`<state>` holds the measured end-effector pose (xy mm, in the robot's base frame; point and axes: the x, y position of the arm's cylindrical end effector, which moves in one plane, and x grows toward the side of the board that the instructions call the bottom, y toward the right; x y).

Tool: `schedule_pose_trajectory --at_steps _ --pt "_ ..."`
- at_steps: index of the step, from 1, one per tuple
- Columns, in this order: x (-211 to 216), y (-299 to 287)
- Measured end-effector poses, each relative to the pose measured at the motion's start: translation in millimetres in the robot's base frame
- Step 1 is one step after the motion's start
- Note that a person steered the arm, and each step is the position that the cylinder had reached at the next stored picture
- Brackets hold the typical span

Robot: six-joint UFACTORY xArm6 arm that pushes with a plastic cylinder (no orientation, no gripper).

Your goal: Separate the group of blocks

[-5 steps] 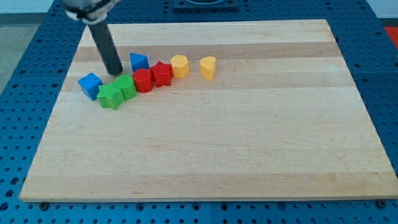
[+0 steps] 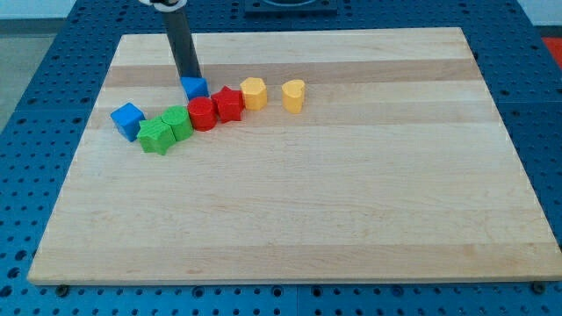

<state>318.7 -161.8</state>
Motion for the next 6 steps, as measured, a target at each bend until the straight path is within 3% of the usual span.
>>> schedule_pose_trajectory --at_steps 2,6 --pt "61.0 -11.6" --pt "138.2 -11.7"
